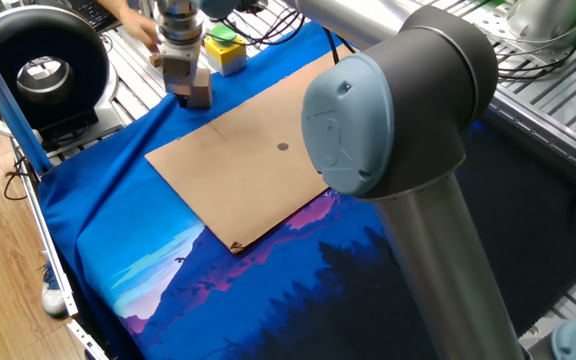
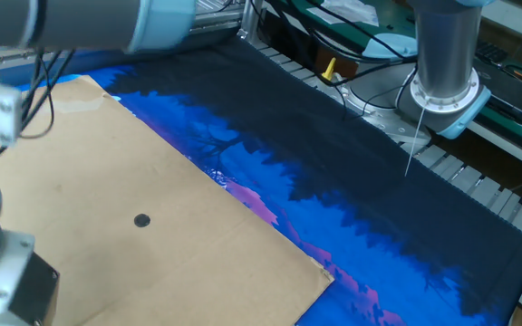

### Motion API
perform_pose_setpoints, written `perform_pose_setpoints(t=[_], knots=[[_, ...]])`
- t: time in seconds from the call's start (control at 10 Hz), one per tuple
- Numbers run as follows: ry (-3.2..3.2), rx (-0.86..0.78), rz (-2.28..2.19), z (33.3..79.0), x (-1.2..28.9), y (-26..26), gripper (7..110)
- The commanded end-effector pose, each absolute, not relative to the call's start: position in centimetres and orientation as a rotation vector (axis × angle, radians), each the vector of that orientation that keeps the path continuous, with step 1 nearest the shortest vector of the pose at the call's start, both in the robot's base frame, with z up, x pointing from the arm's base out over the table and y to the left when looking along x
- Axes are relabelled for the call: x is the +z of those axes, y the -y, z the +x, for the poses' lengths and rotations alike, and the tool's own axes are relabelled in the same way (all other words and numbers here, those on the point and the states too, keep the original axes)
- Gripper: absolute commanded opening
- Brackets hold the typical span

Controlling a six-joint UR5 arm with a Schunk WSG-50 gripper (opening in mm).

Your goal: Grab the block and place it at the designated location

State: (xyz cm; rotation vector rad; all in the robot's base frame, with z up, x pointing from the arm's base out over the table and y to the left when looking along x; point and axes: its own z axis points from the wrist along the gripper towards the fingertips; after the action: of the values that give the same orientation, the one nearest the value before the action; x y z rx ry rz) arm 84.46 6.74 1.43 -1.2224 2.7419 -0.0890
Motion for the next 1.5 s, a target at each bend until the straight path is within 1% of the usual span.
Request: perform_pose_setpoints(t=[0.0,0.3,0.6,0.9,1.1,1.4], knots=[[-2.726,-0.081,-1.263,84.2,1.9,-7.1,22],[-2.744,-0.091,-1.293,83.1,4.4,-6.2,22],[-2.723,-0.1,-1.289,83.9,3.5,-6.3,22],[-2.708,-0.105,-1.343,84.5,4.0,-5.3,22],[-2.702,-0.063,-1.385,85.1,4.7,-4.8,22],[-2.689,-0.068,-1.364,85.7,4.3,-5.2,22]])
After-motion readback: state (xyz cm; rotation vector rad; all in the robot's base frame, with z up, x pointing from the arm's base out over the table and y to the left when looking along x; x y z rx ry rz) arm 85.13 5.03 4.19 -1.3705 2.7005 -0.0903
